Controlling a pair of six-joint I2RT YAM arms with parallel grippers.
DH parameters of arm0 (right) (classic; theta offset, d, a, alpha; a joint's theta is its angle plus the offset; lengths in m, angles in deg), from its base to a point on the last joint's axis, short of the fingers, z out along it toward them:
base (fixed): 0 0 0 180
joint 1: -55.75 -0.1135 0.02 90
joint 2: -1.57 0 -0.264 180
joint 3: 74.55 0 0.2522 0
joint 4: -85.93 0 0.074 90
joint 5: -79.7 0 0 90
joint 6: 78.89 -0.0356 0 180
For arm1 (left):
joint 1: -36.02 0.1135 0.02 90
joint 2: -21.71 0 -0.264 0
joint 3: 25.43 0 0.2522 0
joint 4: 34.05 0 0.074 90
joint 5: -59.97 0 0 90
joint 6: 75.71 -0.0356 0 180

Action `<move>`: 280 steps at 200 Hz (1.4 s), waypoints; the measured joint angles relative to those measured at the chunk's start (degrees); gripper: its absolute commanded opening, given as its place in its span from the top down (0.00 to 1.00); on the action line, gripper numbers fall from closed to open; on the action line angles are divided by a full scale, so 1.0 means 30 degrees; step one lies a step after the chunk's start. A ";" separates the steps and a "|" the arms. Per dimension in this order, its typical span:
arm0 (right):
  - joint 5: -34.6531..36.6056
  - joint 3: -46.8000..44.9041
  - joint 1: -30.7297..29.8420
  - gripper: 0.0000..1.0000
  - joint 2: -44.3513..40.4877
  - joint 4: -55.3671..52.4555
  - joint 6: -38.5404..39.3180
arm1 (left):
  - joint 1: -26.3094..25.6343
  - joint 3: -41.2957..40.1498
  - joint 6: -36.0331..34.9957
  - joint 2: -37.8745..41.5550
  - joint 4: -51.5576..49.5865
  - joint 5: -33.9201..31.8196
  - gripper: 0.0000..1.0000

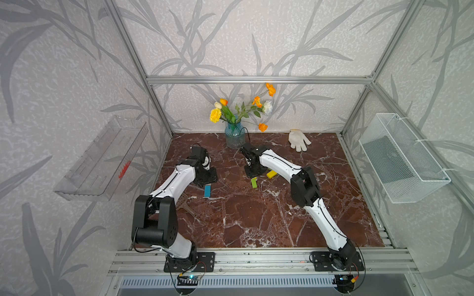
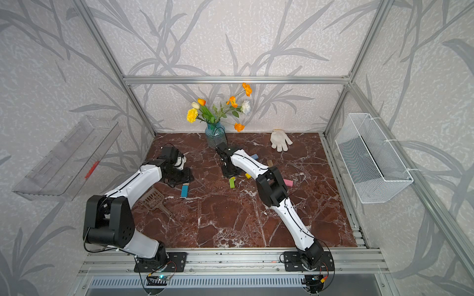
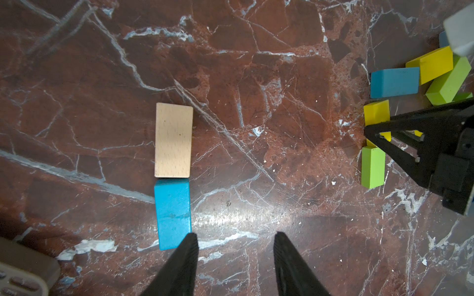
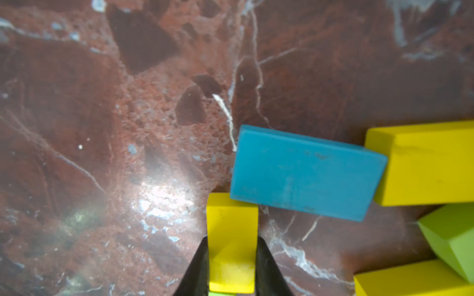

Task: Assemble the letter c with building blocks
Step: Pick up the building block from the center of the board.

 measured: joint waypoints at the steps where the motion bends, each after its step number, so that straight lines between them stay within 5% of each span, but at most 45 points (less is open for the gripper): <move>1: 0.0007 0.0000 0.0000 0.76 0.0007 0.0000 0.0036 | 0.0000 0.0000 0.0000 0.0000 0.0000 0.0000 0.51; 148: 0.0087 -0.1341 0.0000 0.77 -0.0714 0.0954 0.2463 | 0.0000 0.0080 0.0000 -0.0087 -0.0015 0.0000 0.51; 280: -0.3665 -0.3016 -0.0852 0.77 -0.2047 0.5129 0.9253 | 0.0000 0.0080 0.0867 0.0058 -0.0947 -0.2885 0.56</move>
